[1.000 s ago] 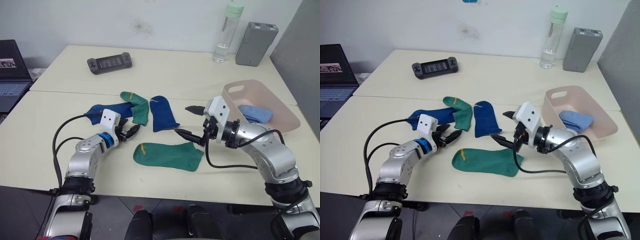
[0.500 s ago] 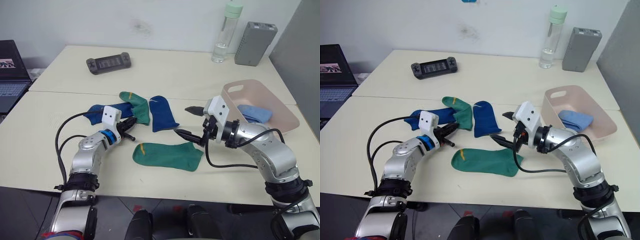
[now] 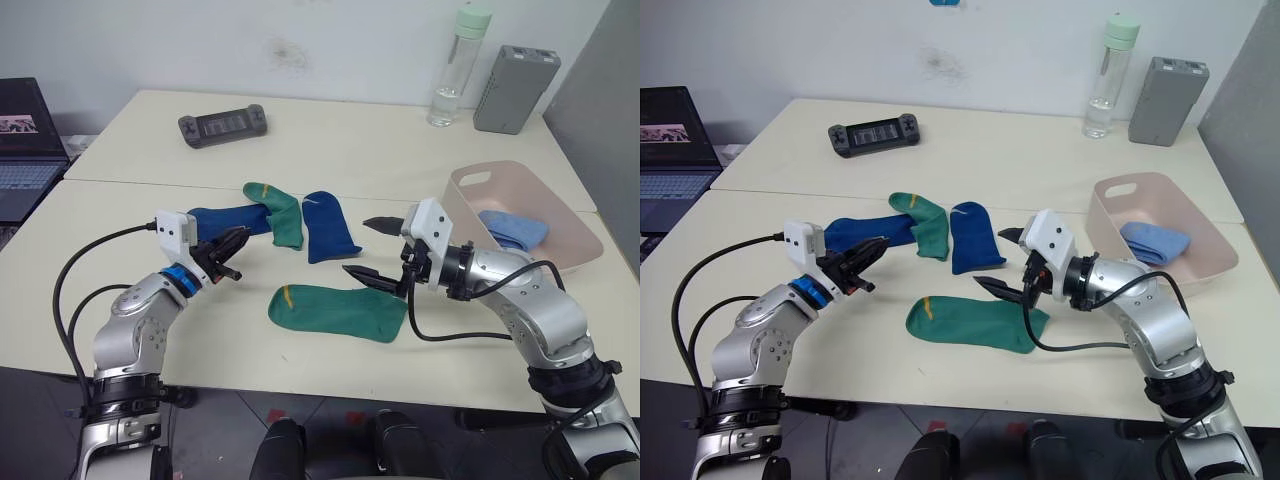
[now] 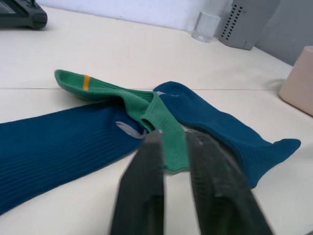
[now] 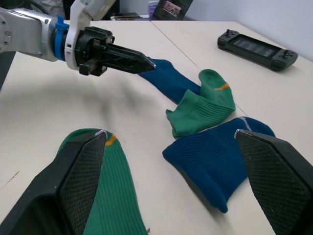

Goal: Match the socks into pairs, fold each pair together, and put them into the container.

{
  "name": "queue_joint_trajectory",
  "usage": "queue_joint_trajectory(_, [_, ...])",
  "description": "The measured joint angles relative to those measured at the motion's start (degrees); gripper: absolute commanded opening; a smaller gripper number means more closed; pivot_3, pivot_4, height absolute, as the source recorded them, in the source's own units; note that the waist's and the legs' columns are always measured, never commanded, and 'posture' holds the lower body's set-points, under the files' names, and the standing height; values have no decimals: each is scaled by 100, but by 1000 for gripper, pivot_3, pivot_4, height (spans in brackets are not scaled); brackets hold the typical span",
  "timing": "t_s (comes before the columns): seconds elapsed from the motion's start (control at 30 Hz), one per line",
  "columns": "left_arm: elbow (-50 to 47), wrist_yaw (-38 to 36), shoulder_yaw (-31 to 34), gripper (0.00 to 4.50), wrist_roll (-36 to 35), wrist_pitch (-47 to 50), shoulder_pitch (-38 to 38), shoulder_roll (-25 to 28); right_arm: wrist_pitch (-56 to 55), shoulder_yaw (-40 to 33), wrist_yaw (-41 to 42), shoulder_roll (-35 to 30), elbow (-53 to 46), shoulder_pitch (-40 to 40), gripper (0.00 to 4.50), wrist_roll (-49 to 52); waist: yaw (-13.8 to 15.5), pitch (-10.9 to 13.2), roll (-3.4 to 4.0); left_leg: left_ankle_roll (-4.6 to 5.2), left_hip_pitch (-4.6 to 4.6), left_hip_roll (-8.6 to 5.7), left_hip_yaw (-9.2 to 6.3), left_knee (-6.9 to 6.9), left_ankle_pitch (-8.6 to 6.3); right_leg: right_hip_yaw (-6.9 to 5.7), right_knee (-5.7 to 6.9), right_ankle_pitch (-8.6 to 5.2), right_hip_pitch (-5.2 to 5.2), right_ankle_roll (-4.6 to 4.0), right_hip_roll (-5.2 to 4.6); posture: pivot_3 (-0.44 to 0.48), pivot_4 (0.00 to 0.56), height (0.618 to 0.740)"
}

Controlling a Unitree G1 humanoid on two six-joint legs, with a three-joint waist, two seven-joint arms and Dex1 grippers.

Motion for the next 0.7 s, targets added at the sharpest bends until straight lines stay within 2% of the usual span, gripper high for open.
queue_joint_trajectory(0.27, [1347,202,-374,4398,777,-1015,-754,-360,-64,135,-40,35,4,-31,4500,-222,4,0,-1,0,-1,-1,0,-1,0,-1,-1,0,-1,0,1,0,150,740])
queue_joint_trajectory(0.3, [1510,253,-405,4482,879,-1141,-845,-374,-63,135,-47,36,2,-7,4500,-225,4,-1,-1,0,0,-1,-1,-1,0,-1,-1,0,-1,0,1,0,150,740])
queue_joint_trajectory(0.47, [2262,243,-504,4482,1129,-1628,-1247,-511,-56,133,-49,28,-9,189,4500,-223,6,-1,-1,0,-2,-2,-1,-1,0,-1,-1,0,-1,0,0,0,150,740])
queue_joint_trajectory(0.6, [2613,153,-531,3605,1217,-1752,-1384,-587,11,131,-88,80,-57,209,4500,-207,-16,-1,-1,0,-1,-1,-3,-2,0,-3,1,0,-1,0,2,0,150,740])
queue_joint_trajectory(0.7, [2693,185,-535,2588,1240,-1742,-1403,-637,83,130,-165,224,-179,204,4500,-189,-22,-1,-1,0,-1,-1,-4,-2,0,-3,1,0,-1,0,2,0,150,740])
